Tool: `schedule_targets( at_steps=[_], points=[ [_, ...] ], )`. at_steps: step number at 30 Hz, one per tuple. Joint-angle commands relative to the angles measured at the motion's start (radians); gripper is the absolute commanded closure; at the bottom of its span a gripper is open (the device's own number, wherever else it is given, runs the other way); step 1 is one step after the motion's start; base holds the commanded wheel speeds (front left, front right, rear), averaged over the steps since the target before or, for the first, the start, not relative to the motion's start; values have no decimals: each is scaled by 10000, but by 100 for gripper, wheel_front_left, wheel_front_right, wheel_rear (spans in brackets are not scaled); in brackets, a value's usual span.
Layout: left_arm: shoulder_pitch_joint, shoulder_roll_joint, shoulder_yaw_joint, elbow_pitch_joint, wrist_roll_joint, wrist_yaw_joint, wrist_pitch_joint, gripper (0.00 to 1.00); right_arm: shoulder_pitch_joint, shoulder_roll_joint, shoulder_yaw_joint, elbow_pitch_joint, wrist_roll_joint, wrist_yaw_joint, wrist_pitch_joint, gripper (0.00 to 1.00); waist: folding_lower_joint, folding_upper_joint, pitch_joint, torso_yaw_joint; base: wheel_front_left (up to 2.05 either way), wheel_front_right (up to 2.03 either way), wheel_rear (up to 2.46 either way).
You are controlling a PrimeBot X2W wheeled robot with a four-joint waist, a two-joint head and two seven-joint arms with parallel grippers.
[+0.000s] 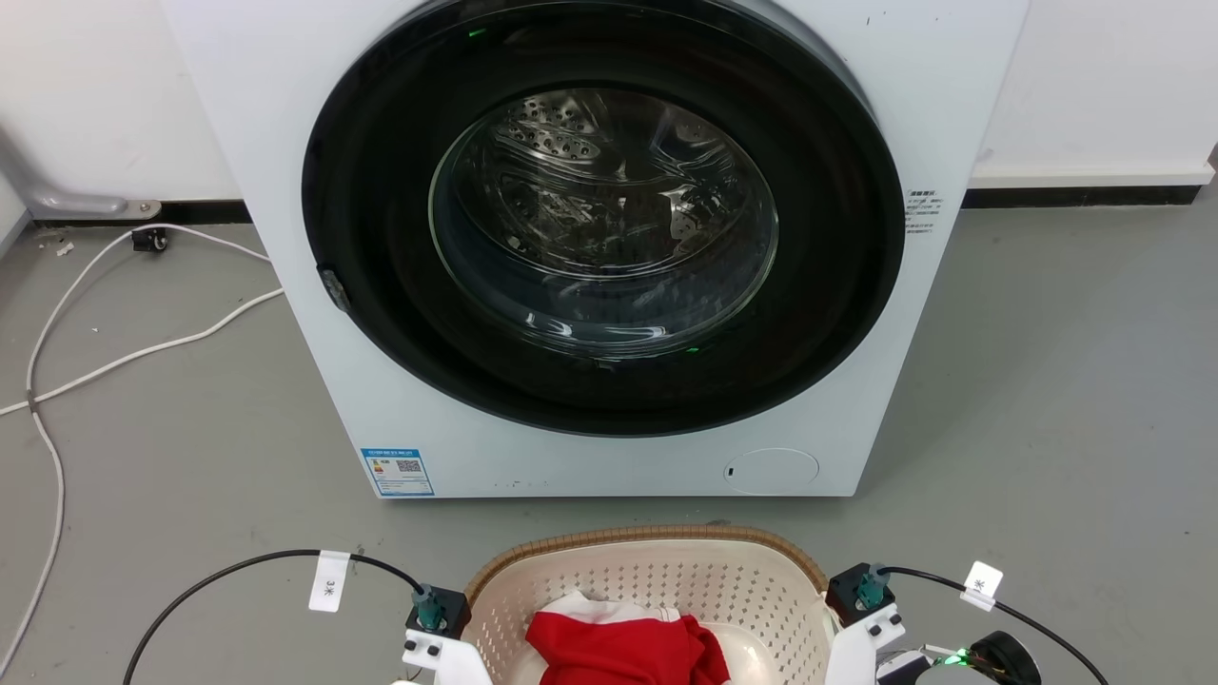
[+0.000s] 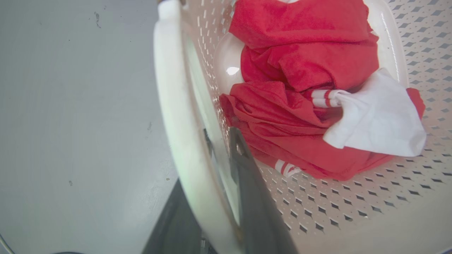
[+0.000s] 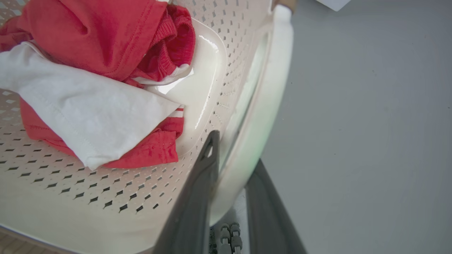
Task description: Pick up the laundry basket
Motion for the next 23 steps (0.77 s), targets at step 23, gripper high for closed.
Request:
schedule_targets(
  at_steps=[23],
  points=[
    [-203, 24, -638, 69, -572, -110, -184, 100, -97, -69, 225, -12, 179, -10, 35, 100, 0, -1, 19, 59, 0, 0, 0]
  ],
)
